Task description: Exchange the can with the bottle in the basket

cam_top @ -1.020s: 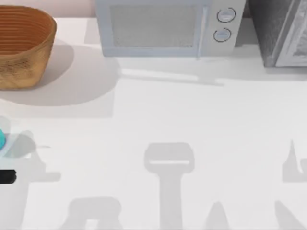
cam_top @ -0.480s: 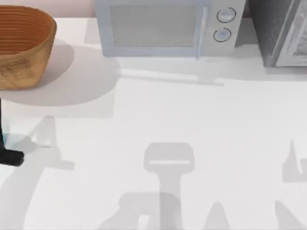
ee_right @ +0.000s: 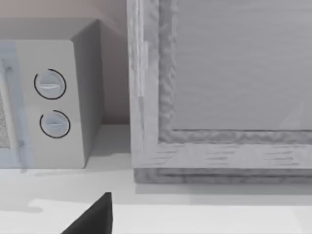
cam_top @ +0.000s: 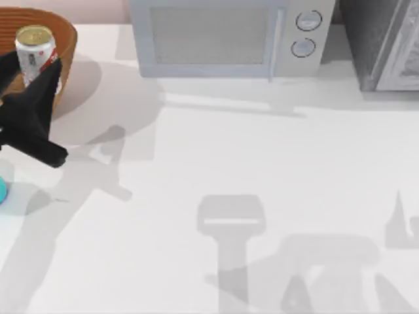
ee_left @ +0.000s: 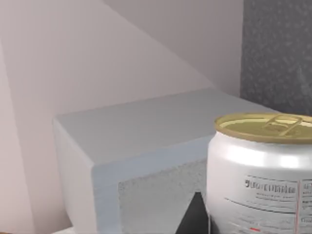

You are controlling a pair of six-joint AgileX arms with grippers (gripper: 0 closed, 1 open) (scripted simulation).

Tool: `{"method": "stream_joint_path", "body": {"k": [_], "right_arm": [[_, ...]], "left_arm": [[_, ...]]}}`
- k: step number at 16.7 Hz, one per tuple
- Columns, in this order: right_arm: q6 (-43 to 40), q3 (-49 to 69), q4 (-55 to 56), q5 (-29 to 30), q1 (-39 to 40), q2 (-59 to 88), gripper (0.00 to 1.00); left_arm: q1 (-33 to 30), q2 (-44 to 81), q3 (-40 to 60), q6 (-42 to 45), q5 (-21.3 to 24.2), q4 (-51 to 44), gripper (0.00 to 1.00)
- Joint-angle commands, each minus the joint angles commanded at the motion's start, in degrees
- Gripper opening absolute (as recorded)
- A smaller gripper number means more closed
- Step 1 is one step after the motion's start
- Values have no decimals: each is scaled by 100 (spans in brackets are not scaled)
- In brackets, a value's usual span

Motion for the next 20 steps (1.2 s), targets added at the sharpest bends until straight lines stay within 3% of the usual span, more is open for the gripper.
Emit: {"method": "stream_joint_path", "body": {"k": [20], "right_arm": [[0,0,0,0,0,0,100]], "left_arm": [[-879,6408,2545,84,2923,3365,0]]}}
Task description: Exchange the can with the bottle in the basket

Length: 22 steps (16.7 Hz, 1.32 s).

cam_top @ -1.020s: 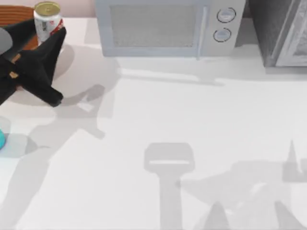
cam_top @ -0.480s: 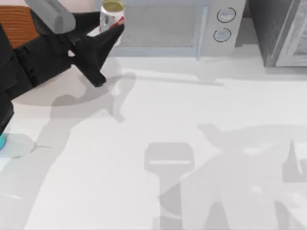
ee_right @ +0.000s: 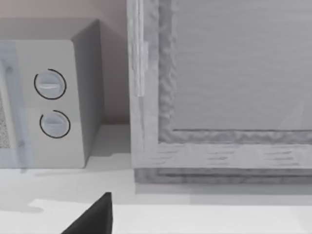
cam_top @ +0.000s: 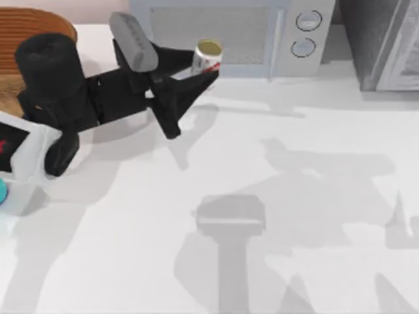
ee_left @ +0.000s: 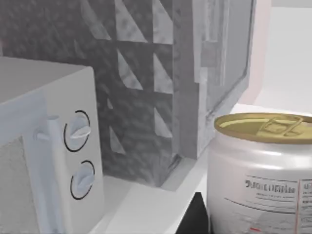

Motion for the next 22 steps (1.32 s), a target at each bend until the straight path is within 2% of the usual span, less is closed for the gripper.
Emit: {"method": "stream_joint_path", "body": {"k": [15,18,22], "right_arm": [[0,0,0,0,0,0,100],[0,0,0,0,0,0,100],[0,0,0,0,0,0,100]], "left_arm": [[-463,3401,1339,-48,1763,1922,0],[-515,3629,1468,-82,1946,2113,0],[-521,3649,1482,-90,1970,2137,0]]}}
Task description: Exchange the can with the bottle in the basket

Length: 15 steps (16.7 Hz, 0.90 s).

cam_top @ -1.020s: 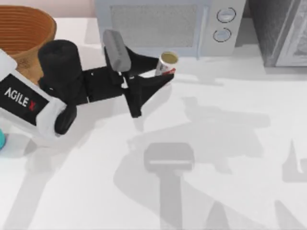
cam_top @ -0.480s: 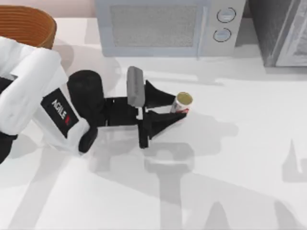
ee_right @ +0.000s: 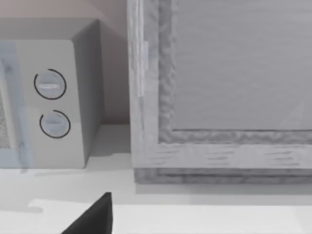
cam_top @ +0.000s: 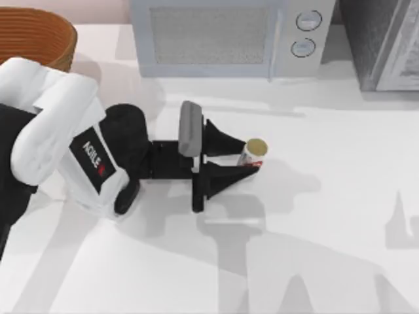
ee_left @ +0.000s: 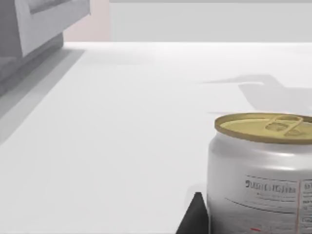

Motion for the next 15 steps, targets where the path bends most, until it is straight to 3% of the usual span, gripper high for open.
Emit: {"method": "stream_joint_path", "body": {"k": [3,15], "right_arm": [[0,0,0,0,0,0,100],[0,0,0,0,0,0,100]], "left_arm": [[0,0,0,0,0,0,0],[0,0,0,0,0,0,90]]}}
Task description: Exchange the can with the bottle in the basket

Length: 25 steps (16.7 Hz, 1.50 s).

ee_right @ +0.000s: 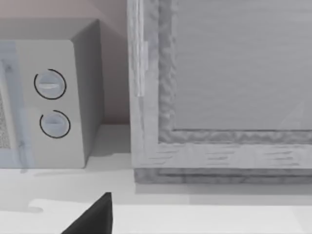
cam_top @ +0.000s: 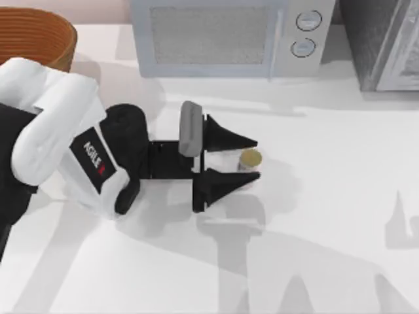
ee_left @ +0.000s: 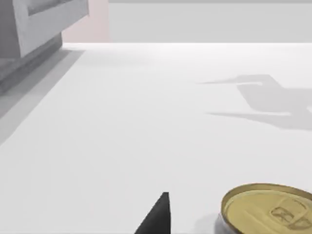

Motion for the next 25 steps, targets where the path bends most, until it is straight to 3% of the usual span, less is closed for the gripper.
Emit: {"method": "stream_joint_path", "body": {"k": [2,13,19,25], "right_arm": [[0,0,0,0,0,0,100],[0,0,0,0,0,0,100],[0,0,0,0,0,0,100],[0,0,0,0,0,0,100]], "left_arm": [[0,0,0,0,0,0,100],[98,-173,-115,-20,-131,-152,100],[687,-2137,-1130,-63,-1300,-1526,100],[1390,-5933,-2720,-31,-3078,-3620,100]]}}
